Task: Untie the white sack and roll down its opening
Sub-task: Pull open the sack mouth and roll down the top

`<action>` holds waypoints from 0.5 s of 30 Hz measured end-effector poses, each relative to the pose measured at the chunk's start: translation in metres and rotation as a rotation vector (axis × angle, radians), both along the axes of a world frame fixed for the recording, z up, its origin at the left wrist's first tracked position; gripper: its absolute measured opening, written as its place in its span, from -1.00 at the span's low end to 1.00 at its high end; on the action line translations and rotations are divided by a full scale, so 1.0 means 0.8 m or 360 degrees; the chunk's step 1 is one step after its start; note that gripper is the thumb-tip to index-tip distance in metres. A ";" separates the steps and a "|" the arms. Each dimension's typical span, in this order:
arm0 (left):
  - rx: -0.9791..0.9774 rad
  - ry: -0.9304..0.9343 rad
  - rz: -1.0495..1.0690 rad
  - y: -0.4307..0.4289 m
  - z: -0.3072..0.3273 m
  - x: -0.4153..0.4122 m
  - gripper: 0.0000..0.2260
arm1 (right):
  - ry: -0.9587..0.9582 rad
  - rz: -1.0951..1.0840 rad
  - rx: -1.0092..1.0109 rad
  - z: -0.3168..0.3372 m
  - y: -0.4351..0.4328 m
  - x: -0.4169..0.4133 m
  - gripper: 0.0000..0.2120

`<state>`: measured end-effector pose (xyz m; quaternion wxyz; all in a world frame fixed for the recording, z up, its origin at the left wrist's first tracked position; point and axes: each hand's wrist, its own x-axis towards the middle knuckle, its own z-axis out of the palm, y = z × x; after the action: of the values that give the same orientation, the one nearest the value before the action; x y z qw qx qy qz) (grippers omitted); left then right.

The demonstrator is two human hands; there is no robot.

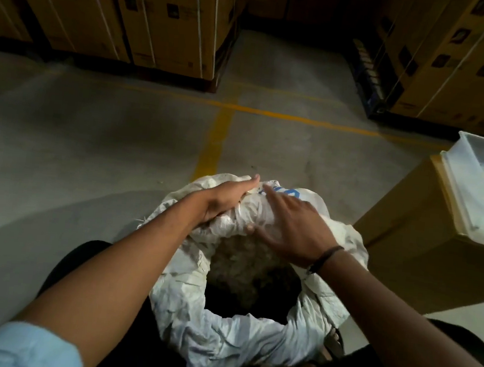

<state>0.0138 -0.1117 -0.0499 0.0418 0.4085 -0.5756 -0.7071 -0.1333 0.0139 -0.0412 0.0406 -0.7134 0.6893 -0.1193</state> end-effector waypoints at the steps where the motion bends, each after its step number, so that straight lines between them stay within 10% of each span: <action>1: 0.0073 -0.0011 -0.0001 0.001 0.001 -0.002 -0.39 | 0.0082 -0.0007 0.0070 -0.009 -0.001 0.002 -0.18; 3: -0.0089 -0.0154 -0.0031 0.007 0.007 -0.008 -0.28 | 0.0131 -0.0072 0.0050 -0.018 -0.006 -0.004 -0.21; 9: -0.2008 -0.0455 -0.0483 0.022 -0.001 0.004 -0.41 | -0.0266 -0.0373 0.0333 -0.018 -0.034 -0.030 -0.40; 12: -0.2034 -0.0670 -0.0529 0.025 -0.011 0.003 -0.41 | -0.1130 -0.0740 0.0679 -0.031 -0.049 -0.049 -0.38; 15: -0.1799 -0.0945 -0.0518 0.025 -0.027 -0.001 -0.42 | -0.0879 -0.0750 0.0818 -0.045 -0.054 -0.039 -0.38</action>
<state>0.0131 -0.0920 -0.0715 -0.0180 0.4090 -0.8999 -0.1504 -0.1641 -0.0296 -0.0772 0.3711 -0.4450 0.8036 -0.1363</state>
